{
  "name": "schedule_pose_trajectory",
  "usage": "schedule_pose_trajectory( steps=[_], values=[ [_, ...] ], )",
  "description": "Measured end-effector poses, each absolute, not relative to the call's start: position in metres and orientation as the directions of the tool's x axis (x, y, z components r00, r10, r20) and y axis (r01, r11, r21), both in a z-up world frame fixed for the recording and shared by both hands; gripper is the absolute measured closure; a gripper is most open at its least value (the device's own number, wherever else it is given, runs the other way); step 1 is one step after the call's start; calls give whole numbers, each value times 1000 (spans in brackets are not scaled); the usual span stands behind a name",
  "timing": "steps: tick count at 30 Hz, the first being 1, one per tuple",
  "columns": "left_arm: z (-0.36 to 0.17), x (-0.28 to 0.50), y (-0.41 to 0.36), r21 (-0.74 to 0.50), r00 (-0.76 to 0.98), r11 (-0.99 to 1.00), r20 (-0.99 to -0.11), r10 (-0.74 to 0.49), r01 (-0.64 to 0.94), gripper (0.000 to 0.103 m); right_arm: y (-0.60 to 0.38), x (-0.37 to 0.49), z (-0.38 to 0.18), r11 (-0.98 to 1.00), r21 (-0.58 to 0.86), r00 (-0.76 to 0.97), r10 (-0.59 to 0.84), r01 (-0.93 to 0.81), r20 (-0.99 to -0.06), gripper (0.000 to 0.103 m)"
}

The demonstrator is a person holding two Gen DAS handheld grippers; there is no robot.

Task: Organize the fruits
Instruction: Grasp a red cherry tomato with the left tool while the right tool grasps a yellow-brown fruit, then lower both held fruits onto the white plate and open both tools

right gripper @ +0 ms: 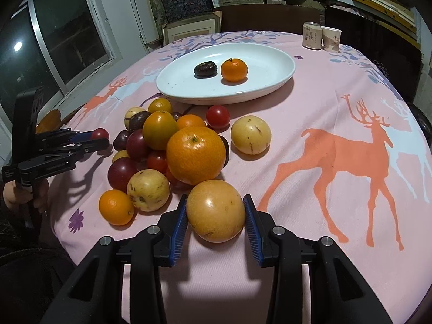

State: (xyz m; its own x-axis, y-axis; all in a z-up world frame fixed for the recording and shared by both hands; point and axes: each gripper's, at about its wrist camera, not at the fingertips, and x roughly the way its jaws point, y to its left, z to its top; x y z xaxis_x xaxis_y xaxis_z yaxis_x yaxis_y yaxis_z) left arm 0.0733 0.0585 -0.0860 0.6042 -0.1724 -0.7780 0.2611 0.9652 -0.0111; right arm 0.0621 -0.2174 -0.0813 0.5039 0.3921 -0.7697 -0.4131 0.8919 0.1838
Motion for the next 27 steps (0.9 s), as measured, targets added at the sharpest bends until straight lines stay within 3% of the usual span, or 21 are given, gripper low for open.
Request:
schedule_pose_trajectory(
  steps=[16,23,27],
  values=[
    [-47,79,49,-34,656,963,-726,-207,266,74,-250,69,-24,904,217,652,417,-368,-632,63],
    [-21,142,34,29,706,965,-687,-170,261,73,-241,127,8,904,211,697,422,-372,-579,63],
    [-13,204,34,-8,702,971,-689,-177,237,73,-218,183,15,907,188,705,412,-376,-578,63]
  ],
)
